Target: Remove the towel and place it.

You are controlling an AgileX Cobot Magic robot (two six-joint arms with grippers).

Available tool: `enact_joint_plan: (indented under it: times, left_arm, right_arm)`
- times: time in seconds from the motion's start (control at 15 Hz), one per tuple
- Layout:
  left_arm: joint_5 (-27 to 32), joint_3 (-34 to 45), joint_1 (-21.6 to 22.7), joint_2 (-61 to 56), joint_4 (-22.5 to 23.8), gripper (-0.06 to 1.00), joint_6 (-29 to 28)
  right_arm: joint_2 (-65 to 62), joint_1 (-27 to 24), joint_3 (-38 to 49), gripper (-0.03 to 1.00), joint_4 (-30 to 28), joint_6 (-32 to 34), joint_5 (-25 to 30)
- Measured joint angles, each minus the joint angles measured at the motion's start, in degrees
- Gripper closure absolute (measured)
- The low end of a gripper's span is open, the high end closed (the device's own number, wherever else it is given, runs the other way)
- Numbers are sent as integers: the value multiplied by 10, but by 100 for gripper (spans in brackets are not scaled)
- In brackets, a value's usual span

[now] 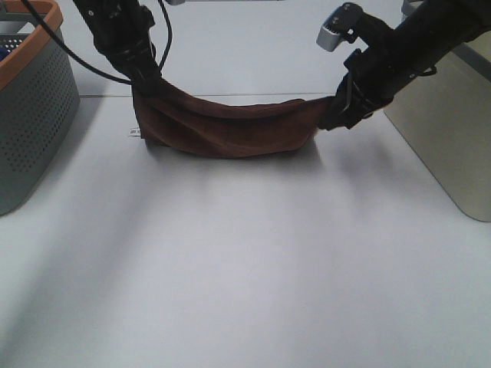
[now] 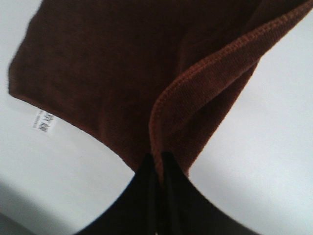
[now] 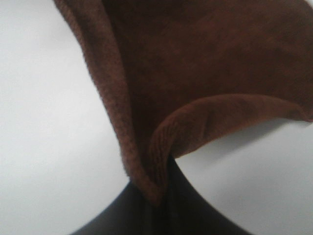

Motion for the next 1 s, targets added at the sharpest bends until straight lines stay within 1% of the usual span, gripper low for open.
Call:
enact_joint_plan:
  times: [0.13,0.2,0.27,0.4,0.47,0.73,1.0]
  left_arm:
    - [2,53,0,0,-17,94,15]
    - [2,82,0,0,-21,94,21]
    - [3,114,0,0,-29,94,32]
    - [3,146,0,0,-42,94,44]
    - [3,163,0,-1,-44,94,46]
    - [2,223,0,-11,-57,94,84]
    - [2,246,-1,-11,-69,94,132]
  right_arm:
    - [0,0,0,97,-53,59,81]
    - [0,0,0,97,-74,78,125]
    - [0,0,0,97,-92,99,183]
    - [0,0,0,97,-99,108,238]
    - [0,1,2,97,-99,113,251]
    - [0,1,48,97,-98,116,254]
    - [2,1,88,97,-94,117,253]
